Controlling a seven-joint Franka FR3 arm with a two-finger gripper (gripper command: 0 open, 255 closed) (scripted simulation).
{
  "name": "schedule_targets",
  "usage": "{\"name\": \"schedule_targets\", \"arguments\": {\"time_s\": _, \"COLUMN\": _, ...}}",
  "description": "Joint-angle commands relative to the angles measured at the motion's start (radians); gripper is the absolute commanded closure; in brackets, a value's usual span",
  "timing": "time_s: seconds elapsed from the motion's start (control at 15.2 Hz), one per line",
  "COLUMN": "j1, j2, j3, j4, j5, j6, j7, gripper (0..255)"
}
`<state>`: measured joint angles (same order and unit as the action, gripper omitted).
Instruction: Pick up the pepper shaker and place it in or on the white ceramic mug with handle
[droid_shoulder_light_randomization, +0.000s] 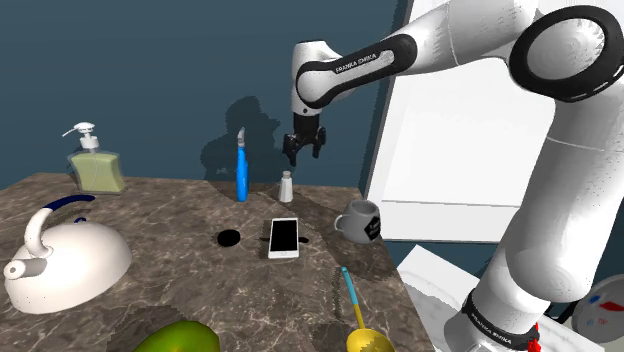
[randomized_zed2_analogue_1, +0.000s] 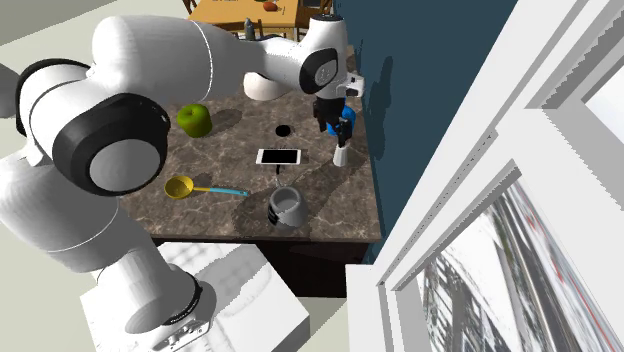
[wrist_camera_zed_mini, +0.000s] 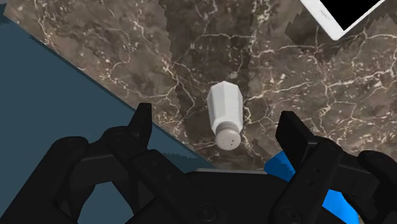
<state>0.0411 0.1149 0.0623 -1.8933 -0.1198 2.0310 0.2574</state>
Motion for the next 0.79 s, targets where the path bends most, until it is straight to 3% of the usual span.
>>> {"name": "schedule_targets", "arguments": {"time_s": 0.0, "j1": 0.006, "j2": 0.083, "j3": 0.003, "j4": 0.073, "j5": -0.007, "j6": 0.000, "j7": 0.018, "gripper": 0}}
{"name": "schedule_targets", "arguments": {"time_s": 0.33, "j1": 0.021, "j2": 0.288, "j3": 0.001, "j4": 0.268, "j5": -0.019, "j6": -0.014, "j7": 0.051, "gripper": 0}}
{"name": "schedule_targets", "arguments": {"time_s": 0.73, "j1": 0.018, "j2": 0.316, "j3": -0.002, "j4": 0.228, "j5": -0.024, "j6": 0.054, "j7": 0.054, "gripper": 0}}
